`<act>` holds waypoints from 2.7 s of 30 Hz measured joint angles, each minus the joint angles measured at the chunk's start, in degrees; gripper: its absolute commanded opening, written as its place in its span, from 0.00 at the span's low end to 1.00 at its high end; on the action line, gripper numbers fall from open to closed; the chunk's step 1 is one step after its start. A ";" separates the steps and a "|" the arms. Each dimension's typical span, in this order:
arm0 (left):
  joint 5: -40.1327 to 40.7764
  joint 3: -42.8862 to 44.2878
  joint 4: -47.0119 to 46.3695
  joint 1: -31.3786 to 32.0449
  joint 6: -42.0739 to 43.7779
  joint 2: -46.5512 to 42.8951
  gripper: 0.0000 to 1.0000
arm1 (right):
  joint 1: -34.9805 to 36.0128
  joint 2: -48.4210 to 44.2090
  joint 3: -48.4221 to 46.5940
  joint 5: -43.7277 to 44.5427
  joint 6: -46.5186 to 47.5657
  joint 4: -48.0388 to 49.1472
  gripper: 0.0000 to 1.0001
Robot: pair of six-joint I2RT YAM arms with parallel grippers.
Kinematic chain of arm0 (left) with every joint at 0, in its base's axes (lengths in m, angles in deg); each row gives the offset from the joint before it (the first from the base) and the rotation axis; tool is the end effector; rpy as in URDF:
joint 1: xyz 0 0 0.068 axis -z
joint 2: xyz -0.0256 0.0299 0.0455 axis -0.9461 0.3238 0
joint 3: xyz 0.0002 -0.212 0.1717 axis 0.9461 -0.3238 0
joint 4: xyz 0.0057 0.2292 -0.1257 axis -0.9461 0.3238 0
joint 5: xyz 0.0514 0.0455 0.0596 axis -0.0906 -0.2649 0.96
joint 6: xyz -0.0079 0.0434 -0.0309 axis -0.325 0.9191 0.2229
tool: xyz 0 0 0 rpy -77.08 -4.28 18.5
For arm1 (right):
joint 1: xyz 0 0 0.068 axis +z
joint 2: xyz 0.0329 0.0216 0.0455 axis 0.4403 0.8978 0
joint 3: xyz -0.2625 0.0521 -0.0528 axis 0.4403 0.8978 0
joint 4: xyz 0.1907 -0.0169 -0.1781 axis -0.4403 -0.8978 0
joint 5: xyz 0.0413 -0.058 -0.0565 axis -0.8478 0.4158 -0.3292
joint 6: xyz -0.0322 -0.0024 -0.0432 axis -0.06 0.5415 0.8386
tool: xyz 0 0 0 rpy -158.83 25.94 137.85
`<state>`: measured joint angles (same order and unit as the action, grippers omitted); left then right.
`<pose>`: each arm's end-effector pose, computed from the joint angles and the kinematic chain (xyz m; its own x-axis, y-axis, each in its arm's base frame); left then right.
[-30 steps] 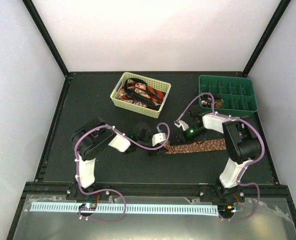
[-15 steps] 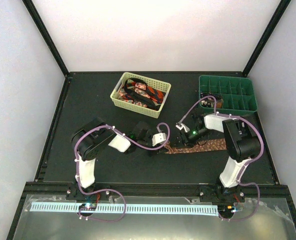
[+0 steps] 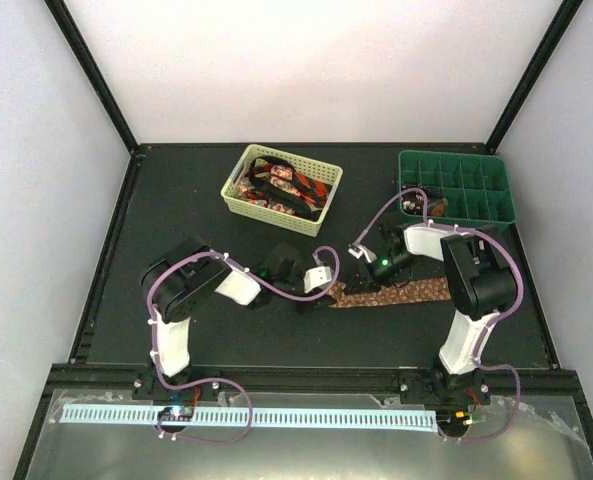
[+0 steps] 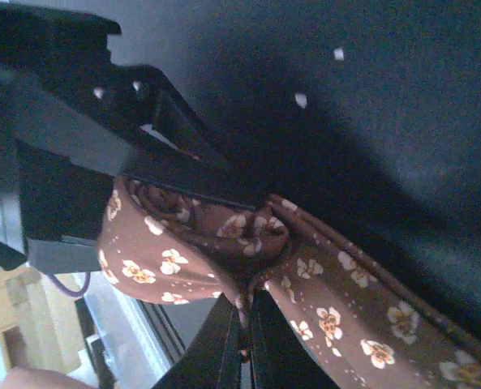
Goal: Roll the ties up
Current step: Roll the tie at the center of the board.
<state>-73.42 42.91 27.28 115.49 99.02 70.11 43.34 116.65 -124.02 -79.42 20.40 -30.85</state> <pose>0.2219 -0.2465 0.0852 -0.2014 0.4825 -0.8525 0.9787 0.1348 -0.1549 0.2608 0.1102 0.1191 -0.9409 -0.3383 0.0169 -0.1949 0.5817 0.7897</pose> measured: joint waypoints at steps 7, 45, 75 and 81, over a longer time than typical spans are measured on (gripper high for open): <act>0.85 -0.59 -0.37 0.00 0.09 -0.44 0.29 | 0.15 -0.42 -4.13 4.28 1.99 -1.68 0.02; -1.38 5.14 4.33 3.96 1.66 0.24 0.47 | 2.29 2.05 -1.70 8.04 1.05 1.81 0.02; 3.65 0.15 5.62 2.99 3.08 -3.21 0.45 | 4.98 2.38 1.03 2.38 0.61 6.12 0.02; 6.82 0.94 6.73 3.85 5.42 -3.04 0.38 | 4.94 2.34 0.94 2.38 1.40 5.55 0.12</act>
<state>-66.60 43.85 34.01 119.34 104.44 67.07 48.28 118.99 -123.08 -77.04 21.80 -25.30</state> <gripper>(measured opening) 0.398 0.061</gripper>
